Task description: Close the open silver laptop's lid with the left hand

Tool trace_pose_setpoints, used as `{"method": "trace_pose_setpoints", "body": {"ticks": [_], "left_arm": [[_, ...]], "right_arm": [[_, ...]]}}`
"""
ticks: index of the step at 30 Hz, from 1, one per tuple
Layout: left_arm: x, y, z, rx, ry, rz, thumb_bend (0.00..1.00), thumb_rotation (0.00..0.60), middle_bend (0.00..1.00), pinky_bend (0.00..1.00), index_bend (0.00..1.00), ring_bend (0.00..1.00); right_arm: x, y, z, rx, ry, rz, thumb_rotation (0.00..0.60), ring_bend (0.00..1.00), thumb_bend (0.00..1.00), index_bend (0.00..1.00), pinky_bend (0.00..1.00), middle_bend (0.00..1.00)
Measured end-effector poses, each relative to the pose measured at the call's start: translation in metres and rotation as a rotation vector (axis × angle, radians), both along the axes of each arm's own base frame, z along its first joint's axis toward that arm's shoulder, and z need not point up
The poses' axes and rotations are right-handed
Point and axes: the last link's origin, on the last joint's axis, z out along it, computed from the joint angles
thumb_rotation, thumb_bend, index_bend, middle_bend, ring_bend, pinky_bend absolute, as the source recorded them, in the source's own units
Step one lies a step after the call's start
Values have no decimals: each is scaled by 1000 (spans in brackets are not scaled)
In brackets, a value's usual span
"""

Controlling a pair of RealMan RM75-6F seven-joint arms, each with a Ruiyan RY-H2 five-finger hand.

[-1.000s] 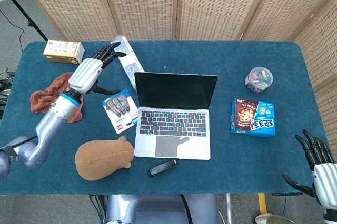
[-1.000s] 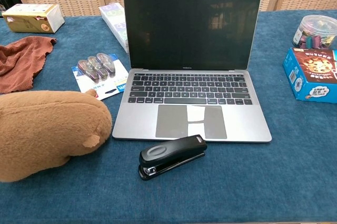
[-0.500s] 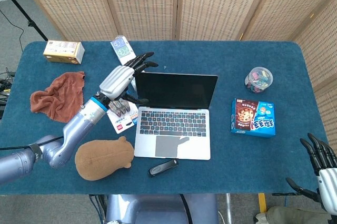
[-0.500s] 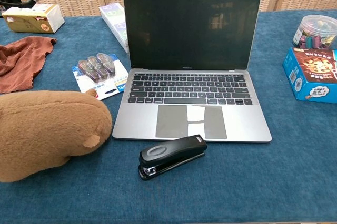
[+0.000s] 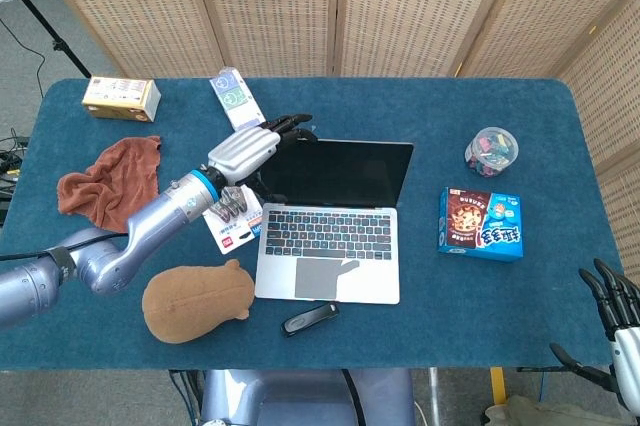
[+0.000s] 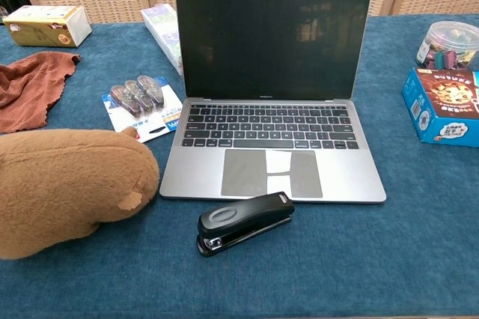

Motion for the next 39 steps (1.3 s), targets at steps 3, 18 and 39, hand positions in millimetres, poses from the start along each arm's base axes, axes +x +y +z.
{"method": "trace_pose_setpoints", "body": {"ticks": [3, 18, 39], "left_arm": [[5, 7, 3, 24, 28, -14, 92, 600, 16, 123, 200, 19], [17, 23, -16, 12, 76, -11, 93, 600, 16, 120, 200, 18], [19, 35, -49, -32, 70, 22, 92, 600, 17, 108, 200, 18]], "right_arm": [[-2, 1, 0, 3, -1, -11, 600, 0, 183, 0, 61, 0], [-7, 1, 1, 11, -13, -22, 600, 0, 183, 0, 61, 0], [-13, -4, -9, 60, -13, -46, 600, 0, 183, 0, 61, 0]]}}
